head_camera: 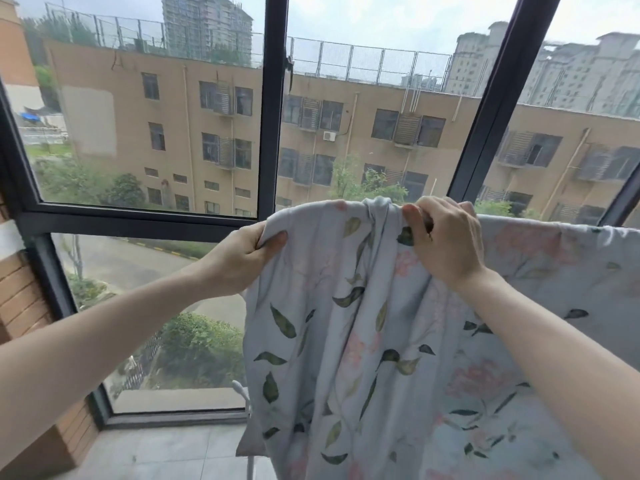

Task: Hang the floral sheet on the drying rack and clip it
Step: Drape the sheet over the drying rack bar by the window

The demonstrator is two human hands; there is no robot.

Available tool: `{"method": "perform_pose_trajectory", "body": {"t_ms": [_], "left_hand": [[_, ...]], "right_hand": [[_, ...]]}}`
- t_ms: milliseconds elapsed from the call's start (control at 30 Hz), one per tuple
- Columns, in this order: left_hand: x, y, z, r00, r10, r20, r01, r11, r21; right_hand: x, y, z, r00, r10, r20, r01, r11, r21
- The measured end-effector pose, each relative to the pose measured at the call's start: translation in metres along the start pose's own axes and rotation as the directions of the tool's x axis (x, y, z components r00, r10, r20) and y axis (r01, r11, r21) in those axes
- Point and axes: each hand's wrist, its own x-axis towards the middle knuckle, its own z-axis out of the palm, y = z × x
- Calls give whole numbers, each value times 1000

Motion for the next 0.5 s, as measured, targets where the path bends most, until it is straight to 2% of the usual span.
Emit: {"method": "perform_pose_trajectory", "body": {"t_ms": [233, 367, 500], "left_hand": [[-28, 8, 7, 1000, 28, -3, -28, 1000, 12], [-36, 9, 9, 999, 39, -18, -38, 999, 14], [-43, 5, 4, 995, 55, -86, -61, 996, -63]], "right_hand": [[-19, -6, -15, 996, 3, -86, -1, 1000, 24], [-22, -11, -24, 998, 55, -13, -55, 998, 40], [-18, -14, -34, 991, 94, 99, -106, 986, 130]]}}
